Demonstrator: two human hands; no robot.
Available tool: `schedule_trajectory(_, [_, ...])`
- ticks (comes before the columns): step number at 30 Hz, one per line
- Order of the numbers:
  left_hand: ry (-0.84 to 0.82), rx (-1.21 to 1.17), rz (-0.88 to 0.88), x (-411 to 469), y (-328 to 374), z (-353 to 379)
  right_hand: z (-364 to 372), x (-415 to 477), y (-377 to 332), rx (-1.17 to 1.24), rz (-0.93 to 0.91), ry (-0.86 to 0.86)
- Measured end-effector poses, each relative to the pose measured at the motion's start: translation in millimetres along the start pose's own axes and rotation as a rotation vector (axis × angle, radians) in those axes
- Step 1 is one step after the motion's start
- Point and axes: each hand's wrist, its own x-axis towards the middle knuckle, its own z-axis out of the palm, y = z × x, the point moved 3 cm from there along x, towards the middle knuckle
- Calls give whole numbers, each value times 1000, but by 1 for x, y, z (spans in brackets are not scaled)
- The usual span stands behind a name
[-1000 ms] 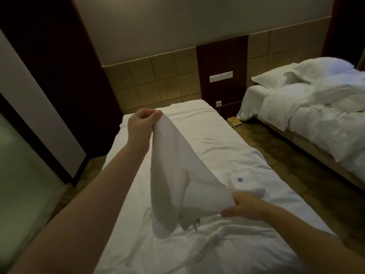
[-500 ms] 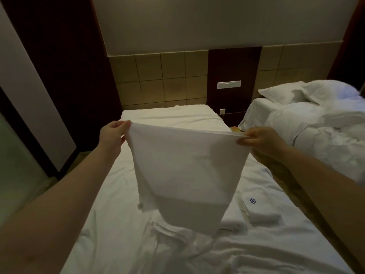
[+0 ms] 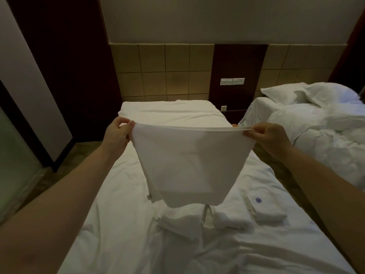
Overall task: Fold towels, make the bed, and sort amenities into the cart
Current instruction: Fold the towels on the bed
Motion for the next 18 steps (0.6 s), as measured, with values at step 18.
schedule_trajectory(18, [196, -225, -146, -207, 0, -61, -30, -149, -13, 268, 41, -89])
